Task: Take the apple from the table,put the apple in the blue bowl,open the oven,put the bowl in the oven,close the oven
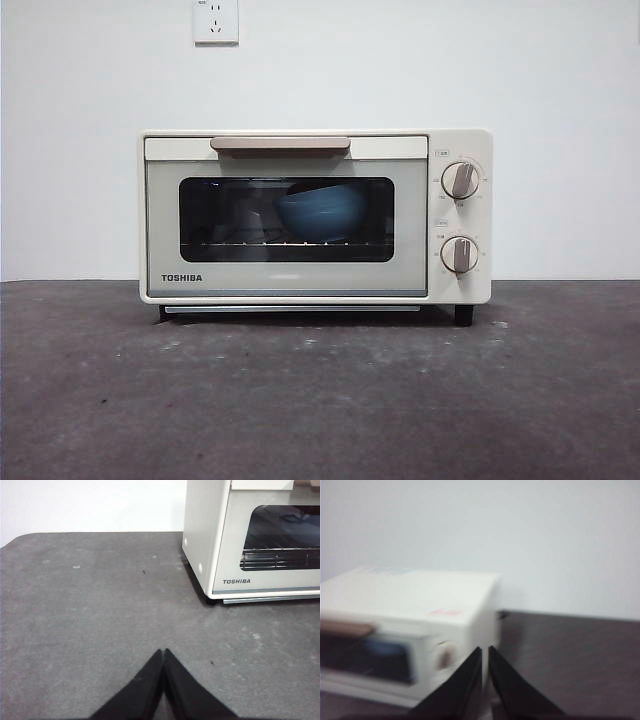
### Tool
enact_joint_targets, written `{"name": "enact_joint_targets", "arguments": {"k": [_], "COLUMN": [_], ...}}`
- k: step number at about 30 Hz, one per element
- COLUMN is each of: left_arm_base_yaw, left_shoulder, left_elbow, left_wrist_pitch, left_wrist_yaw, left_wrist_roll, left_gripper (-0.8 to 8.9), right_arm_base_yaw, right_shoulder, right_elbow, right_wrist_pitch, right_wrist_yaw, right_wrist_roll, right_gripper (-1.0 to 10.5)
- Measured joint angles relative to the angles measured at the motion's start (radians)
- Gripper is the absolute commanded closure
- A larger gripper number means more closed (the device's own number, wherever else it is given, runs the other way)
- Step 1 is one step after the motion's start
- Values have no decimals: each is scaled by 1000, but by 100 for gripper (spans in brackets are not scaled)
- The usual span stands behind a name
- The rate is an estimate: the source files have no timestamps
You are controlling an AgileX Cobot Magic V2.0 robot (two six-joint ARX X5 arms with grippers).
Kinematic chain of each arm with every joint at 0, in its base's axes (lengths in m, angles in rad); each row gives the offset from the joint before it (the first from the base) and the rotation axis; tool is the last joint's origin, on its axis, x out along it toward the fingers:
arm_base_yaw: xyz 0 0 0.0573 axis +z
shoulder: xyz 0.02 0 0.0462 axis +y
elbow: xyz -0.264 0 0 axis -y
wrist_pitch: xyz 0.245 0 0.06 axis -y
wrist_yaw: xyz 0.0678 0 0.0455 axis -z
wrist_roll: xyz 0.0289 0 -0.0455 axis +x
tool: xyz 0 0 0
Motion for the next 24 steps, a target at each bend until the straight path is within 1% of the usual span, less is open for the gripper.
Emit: {"name": "enact_joint_targets", "arguments": {"k": [3,6,9,15,22,24], "left_arm_base_yaw": [0,0,0,0,0,0], "left_shoulder": [0,0,0,0,0,0], "left_elbow": [0,0,0,0,0,0], "left_wrist_pitch": [0,0,0,0,0,0], "left_wrist_yaw": [0,0,0,0,0,0], "left_wrist_roll": [0,0,0,0,0,0], "left_gripper": [806,806,806,806,806,806], "right_arm_base_yaw": [-72,-116,-143,-155,-155,-155], "right_shoulder": [-77,-145,-212,-327,-411,-420], "right_elbow": [-72,-176,-276,-407,-491,-503], "right_wrist_pitch": [62,126,148,173,177,149], "right_wrist_yaw": [2,2,2,2,3,2], "right_wrist_roll": [-23,-34,-38,-39,-38,-34], "right_gripper": [942,942,942,942,942,942]}}
